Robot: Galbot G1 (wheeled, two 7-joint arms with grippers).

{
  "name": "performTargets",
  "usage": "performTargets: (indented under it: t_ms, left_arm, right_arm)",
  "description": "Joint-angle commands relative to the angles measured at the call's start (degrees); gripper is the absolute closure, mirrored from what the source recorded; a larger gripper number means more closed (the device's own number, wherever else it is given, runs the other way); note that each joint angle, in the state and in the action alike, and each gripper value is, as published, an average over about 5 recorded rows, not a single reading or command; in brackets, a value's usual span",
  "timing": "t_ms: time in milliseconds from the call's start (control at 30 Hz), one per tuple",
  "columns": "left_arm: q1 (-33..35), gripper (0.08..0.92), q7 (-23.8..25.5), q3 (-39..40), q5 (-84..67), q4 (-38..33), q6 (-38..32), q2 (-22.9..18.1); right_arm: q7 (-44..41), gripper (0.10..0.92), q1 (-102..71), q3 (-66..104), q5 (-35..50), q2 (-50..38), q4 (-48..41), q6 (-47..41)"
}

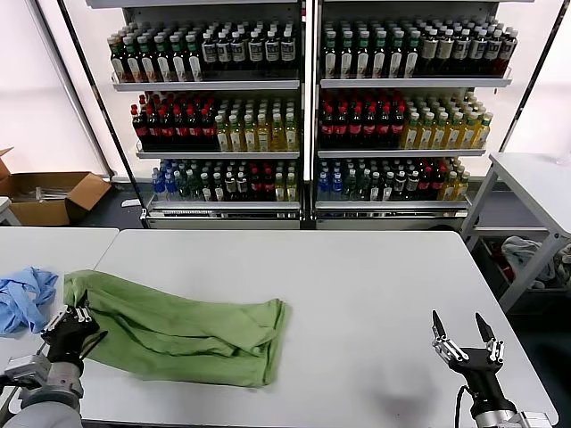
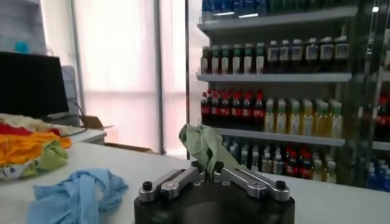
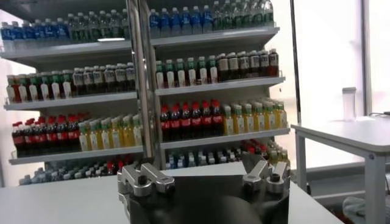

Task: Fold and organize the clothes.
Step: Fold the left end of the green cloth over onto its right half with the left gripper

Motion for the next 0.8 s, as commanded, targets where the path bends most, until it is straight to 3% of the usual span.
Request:
performTargets:
  t_ms: [33,167,300,800]
  left_arm:
    - [-1.11,0.885,2.40,10.61,2.82,-9.90,7.75,-0.44]
    - [-5.07,0.885,1.02,21.93,7.68,-10.12,10.08,-1.54]
    - [-9.58,0.885,0.61,28.41,10.88,-8.34,10.83,-2.57]
    - [-15.31,0.885,0.03,38.06,14.97,-2.92,12.07,-6.33]
  right_arm:
    - [0.20,0.203,0.37,-0.23,-0.09,0.09,0.09,0.02]
    - [0.38,0.203,0.22,-0.22,-0.23,0.33,-0.07,0.14]
    - [0.55,0.203,0.43,-0.69,-0.60,0.67,-0.31,0.21]
    - [0.43,0.203,1.44,-2.13,-1.50,0.63,-0.47,0.10]
